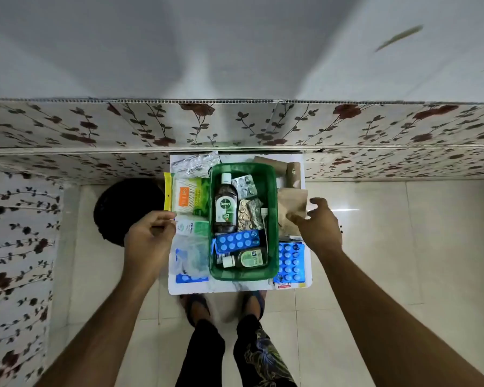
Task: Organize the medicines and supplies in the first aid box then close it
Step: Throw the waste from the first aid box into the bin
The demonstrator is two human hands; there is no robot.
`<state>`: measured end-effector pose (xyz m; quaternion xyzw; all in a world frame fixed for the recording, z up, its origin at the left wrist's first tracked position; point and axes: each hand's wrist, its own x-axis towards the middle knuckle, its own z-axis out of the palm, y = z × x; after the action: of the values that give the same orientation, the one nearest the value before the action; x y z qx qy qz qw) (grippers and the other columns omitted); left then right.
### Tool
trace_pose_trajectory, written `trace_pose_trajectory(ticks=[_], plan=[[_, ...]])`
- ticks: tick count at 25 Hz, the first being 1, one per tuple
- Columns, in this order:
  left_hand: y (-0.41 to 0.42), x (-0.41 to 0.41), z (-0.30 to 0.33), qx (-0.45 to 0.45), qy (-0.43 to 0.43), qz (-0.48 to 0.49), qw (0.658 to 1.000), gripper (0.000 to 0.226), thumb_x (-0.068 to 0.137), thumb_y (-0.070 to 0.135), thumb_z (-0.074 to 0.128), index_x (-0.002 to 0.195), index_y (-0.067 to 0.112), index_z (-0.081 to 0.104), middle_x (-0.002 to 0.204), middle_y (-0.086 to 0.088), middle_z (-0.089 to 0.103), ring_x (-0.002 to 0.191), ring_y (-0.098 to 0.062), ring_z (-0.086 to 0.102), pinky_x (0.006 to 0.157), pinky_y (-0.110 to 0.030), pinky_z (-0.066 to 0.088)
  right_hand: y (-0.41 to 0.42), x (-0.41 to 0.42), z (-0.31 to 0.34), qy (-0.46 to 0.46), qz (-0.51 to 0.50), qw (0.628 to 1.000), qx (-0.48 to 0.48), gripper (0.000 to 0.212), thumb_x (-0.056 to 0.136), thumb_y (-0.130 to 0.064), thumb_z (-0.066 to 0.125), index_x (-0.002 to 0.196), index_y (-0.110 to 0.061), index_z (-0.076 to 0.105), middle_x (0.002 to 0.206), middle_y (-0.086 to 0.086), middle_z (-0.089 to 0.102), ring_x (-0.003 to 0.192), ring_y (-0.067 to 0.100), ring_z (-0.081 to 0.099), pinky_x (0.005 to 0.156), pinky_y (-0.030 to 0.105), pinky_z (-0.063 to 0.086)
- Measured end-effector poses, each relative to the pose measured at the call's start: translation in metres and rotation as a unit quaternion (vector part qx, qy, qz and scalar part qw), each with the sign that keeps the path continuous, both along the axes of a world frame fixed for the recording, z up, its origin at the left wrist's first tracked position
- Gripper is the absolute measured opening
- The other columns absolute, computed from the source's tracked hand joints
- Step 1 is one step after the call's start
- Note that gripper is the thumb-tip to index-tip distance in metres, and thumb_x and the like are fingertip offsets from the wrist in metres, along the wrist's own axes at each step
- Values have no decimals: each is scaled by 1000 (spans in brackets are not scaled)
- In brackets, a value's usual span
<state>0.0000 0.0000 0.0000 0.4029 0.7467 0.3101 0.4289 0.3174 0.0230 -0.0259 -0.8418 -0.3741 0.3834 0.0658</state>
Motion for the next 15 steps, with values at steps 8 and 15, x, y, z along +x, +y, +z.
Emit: trace_pose_trajectory(ticks=[8,15], plan=[[-21,-7,-16,-41,133,-149,979,59,73,36,80,126,29,56,118,4,53,99,-12,56,85,-34,52,0,5,-2,29,-64,995,70,26,82,-29,74,105,-16,69,92,6,73,86,27,67,71,30,45],[-23,4,-17,-32,207,-216,954,31,80,5,63,107,14,75,96,-9,70,81,-25,68,73,-29,53,-8,-1,45,8,-80,976,200,15,90,-16,65,103,-11,69,85,2,64,73,18,57,60,22,41]])
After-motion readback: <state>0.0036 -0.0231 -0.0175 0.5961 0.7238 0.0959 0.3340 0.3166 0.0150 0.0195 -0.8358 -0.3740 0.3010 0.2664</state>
